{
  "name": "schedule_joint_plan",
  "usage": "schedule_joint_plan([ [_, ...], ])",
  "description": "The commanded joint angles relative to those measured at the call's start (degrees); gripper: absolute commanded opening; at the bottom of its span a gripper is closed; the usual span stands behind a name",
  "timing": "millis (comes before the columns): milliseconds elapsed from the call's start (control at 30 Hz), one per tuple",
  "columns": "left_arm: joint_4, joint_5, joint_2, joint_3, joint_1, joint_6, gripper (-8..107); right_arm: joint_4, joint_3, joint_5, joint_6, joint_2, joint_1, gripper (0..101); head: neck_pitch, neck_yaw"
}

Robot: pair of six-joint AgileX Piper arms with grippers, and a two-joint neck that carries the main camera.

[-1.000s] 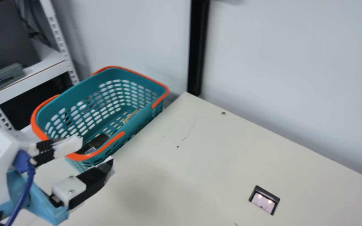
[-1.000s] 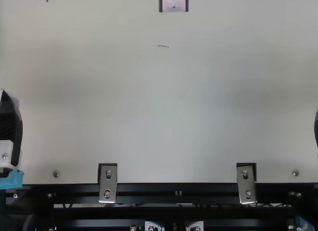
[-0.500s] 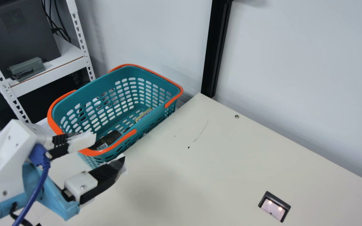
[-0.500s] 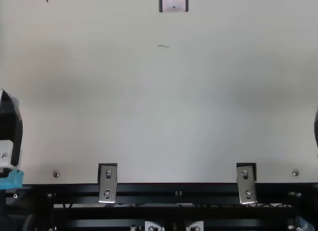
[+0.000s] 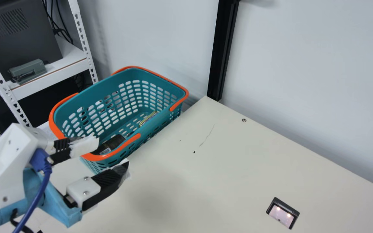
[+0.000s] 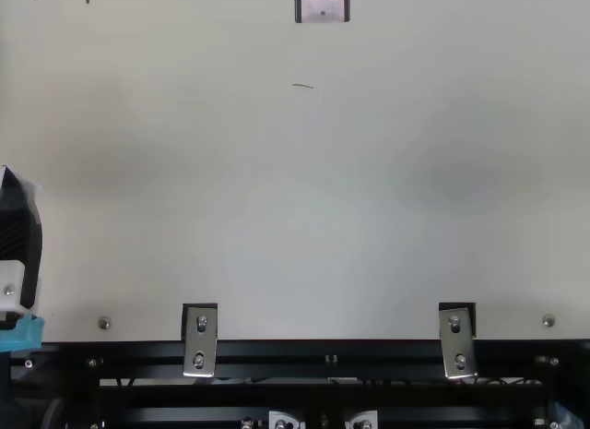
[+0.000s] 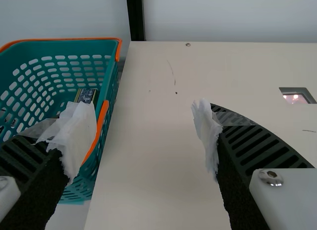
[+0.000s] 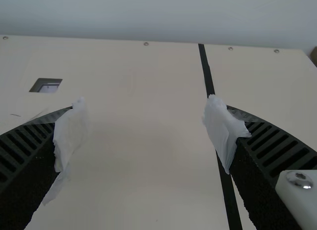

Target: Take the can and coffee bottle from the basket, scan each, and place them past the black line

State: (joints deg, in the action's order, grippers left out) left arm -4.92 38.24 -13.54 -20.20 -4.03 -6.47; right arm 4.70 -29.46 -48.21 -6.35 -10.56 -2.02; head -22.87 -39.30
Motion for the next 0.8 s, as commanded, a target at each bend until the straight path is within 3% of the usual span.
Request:
schedule_joint_plan([
  [0, 0.0, 0.0, 0.0, 0.0, 0.0, 0.0, 90, -0.1, -5.6, -6.8, -0.1, 0.6, 0.7, 101, -2.1, -1.1],
  [267, 0.0, 0.0, 0.0, 0.0, 0.0, 0.0, 90, 0.3, -19.8, -21.7, 0.0, 1.9, 3.4, 101, -2.1, -1.1],
  [500, 0.0, 0.0, 0.0, 0.0, 0.0, 0.0, 90, 1.5, -23.4, -21.7, 4.6, -2.2, 7.7, 101, -2.1, -1.1],
  [767, 0.0, 0.0, 0.0, 0.0, 0.0, 0.0, 90, 1.7, -23.4, -21.7, 4.7, -2.3, 7.8, 101, -2.1, -1.1],
])
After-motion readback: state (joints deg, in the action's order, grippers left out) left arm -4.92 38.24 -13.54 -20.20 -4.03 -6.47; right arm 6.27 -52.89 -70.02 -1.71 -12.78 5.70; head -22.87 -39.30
